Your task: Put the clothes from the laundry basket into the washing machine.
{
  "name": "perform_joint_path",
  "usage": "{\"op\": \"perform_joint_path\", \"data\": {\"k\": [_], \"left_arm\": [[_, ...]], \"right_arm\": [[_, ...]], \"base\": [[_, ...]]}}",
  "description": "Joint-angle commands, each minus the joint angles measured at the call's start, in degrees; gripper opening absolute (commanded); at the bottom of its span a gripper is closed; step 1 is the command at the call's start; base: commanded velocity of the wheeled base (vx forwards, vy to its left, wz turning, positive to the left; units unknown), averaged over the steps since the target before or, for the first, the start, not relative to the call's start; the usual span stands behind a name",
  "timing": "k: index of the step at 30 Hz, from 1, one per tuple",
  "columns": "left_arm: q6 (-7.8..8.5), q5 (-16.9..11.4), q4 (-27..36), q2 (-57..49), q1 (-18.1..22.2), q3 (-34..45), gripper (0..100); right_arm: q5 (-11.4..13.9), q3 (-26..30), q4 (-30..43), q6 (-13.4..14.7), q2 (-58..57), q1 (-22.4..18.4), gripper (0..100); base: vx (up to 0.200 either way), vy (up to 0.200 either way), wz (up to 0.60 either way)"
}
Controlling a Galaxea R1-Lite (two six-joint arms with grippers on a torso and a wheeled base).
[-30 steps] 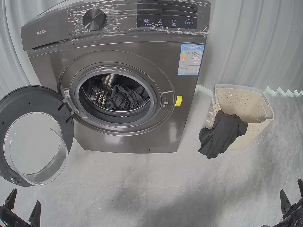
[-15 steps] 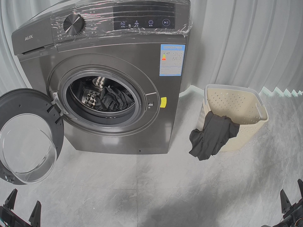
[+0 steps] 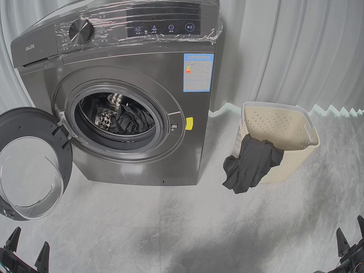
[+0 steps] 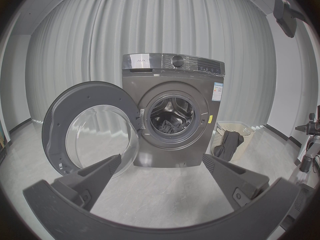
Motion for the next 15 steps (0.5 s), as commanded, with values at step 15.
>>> {"op": "perform_joint_path", "data": {"k": [15], "left_arm": [[-0.10, 0.2, 0.0, -0.9, 0.0, 0.9, 100]], "right_arm": [[0.0, 0.4, 0.0, 0.0, -0.4, 0.0, 100]], "base": [[0.000, -0.067, 0.00]]}}
